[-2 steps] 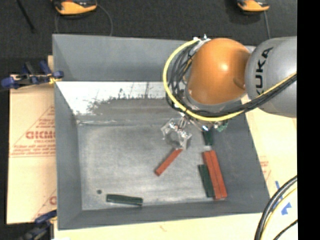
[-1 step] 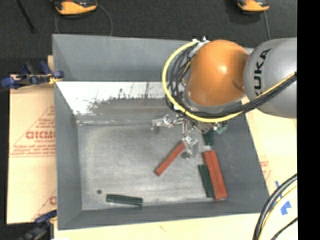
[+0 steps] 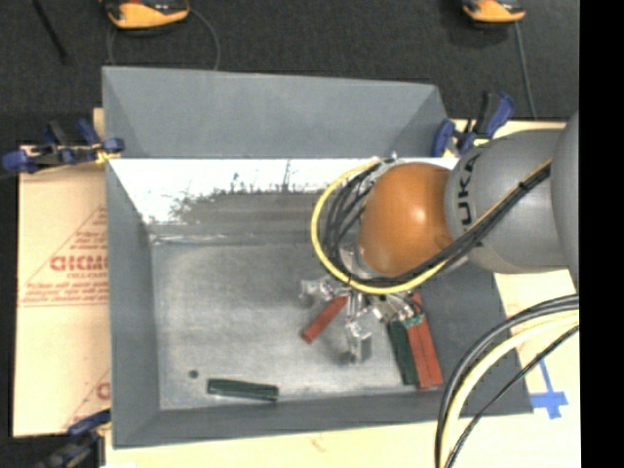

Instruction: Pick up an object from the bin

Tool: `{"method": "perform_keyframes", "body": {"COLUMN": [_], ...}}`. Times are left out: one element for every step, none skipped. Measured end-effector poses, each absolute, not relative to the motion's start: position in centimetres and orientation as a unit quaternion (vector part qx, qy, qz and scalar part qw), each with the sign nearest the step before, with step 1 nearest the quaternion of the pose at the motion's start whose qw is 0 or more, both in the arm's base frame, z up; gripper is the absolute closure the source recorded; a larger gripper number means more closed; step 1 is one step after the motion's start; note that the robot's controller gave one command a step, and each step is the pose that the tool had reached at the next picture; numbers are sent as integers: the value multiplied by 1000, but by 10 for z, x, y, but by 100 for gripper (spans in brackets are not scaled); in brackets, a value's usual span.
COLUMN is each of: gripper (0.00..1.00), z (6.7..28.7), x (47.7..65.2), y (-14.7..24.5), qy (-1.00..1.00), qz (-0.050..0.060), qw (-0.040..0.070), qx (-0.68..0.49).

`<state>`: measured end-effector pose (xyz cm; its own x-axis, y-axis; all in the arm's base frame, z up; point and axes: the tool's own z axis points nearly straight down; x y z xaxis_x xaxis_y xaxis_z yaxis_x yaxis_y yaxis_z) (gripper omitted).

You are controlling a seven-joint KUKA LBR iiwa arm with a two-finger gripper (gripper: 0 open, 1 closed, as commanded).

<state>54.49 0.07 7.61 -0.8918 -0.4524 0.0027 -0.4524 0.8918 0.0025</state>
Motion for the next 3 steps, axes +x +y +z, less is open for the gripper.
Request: {"method": "perform_keyframes", "body": {"gripper": [0, 100, 100], "z": [70, 71, 209], "x": [559, 559, 547], "y": [-30, -28, -24], "qy": [-968, -967, -964], "qz": [1, 1, 2], "qw": [-2, -3, -5], "qx": [253, 253, 267]}}
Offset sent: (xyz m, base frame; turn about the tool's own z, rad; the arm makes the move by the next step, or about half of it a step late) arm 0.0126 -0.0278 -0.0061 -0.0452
